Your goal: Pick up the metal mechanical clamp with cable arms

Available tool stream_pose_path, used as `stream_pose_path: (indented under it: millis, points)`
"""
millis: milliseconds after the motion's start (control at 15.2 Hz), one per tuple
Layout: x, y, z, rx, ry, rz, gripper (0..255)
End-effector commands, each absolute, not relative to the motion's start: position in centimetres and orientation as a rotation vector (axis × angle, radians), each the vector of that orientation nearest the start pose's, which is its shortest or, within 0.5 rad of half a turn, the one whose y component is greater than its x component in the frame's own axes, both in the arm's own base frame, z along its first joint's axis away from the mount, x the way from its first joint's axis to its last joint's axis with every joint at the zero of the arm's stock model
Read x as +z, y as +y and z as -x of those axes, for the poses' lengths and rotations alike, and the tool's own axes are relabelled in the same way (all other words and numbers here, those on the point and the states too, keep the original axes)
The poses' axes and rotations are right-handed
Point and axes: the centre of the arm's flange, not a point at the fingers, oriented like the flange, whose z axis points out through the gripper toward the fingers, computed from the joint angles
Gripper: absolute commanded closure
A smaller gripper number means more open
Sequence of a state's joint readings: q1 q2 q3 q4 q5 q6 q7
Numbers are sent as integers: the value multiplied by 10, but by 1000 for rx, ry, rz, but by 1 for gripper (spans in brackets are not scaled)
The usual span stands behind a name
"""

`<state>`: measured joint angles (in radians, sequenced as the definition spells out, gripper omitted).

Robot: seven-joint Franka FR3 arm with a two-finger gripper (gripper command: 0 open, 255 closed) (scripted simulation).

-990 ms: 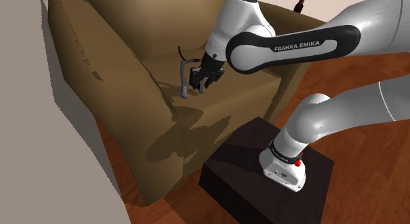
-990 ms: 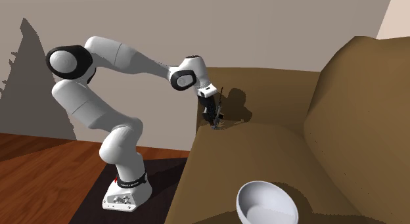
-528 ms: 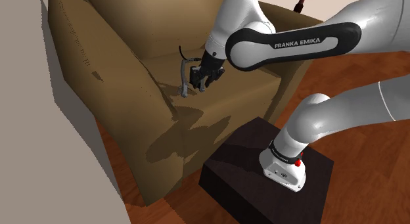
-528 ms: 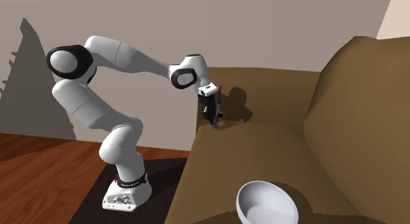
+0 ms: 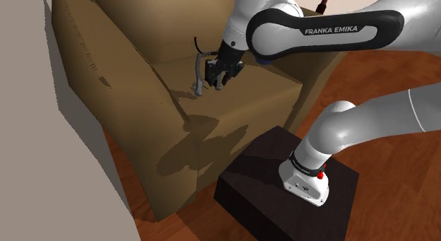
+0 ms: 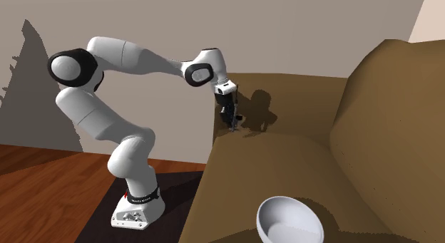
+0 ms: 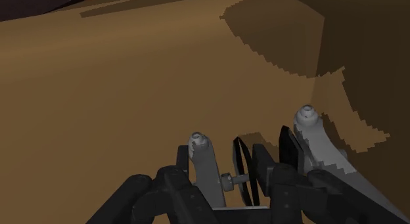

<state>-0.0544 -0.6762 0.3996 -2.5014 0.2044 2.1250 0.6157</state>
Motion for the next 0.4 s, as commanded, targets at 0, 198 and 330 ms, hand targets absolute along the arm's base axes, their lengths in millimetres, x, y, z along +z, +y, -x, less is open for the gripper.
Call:
stream_pose_path:
  millis: [0, 198, 330]
  points:
    - [527, 153, -355, -409, 613, 2991, 255]
    - [543, 153, -355, -409, 613, 2991, 255]
    - [544, 153, -355, -409, 613, 2991, 255]
